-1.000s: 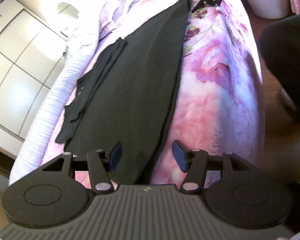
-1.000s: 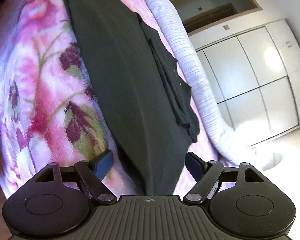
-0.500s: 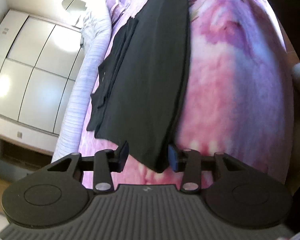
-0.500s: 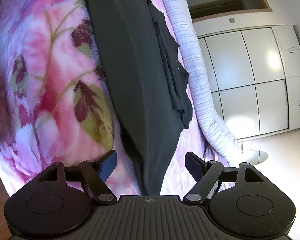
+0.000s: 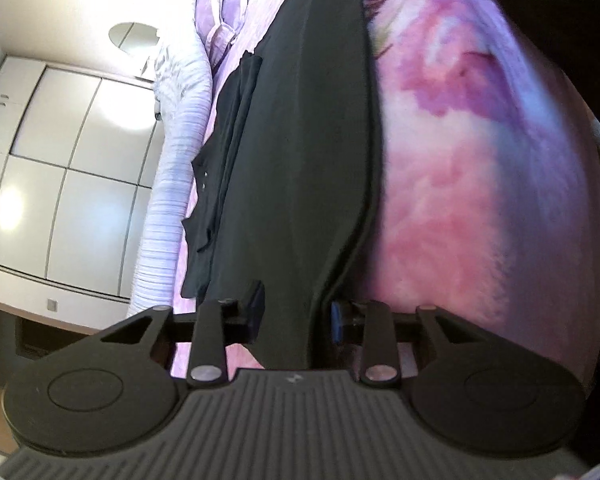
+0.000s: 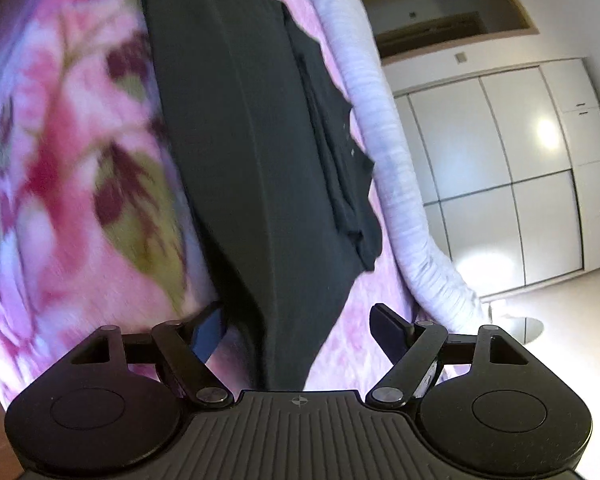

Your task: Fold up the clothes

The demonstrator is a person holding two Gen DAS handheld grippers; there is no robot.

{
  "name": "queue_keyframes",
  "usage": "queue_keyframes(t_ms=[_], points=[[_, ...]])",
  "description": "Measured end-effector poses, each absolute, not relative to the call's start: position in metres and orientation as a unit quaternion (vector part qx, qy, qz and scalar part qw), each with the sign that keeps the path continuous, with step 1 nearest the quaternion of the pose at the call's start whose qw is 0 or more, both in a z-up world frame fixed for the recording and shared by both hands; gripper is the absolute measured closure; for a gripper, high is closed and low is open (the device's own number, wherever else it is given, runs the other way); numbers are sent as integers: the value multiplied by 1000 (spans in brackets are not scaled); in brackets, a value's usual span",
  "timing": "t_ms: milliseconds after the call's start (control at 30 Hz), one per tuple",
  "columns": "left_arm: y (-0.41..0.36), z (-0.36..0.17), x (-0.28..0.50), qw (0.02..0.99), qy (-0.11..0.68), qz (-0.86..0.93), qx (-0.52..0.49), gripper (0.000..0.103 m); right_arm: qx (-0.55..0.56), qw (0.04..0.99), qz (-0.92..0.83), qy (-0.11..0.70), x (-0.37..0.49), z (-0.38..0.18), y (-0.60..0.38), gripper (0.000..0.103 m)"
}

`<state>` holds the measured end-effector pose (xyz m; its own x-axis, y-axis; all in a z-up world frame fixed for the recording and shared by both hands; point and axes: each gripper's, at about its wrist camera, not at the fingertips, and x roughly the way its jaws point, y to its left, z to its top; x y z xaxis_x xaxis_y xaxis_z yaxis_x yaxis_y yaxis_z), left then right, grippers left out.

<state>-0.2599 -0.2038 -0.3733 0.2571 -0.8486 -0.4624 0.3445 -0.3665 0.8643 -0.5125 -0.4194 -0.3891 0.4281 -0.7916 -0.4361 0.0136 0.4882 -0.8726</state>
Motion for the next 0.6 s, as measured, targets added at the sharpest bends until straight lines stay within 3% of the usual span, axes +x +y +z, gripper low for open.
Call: queue_keyframes(t_ms=[67,133,167,233,300,600], points=[[-208,-372,-257,527,-199,-574,594,77,-431,726,-272,461,-516,-392,-424,27],[-211,-369,-254,530,-184,-577,594,87,-433,723,-268,467,-517,-393,-428,38],[-213,-369,-252,529,-175,-578,596,97,-433,719,-266,474,-516,-394,-429,47],[-218,-367,-249,528,-159,-581,598,99,-427,712,-262,492,-515,-396,-433,63],[-220,-363,-247,530,-146,-584,598,100,-414,708,-258,510,-515,-397,-438,98],[-191,-306,-216,555,-117,-584,580,101,-390,729,-273,493,-523,-355,-407,102]])
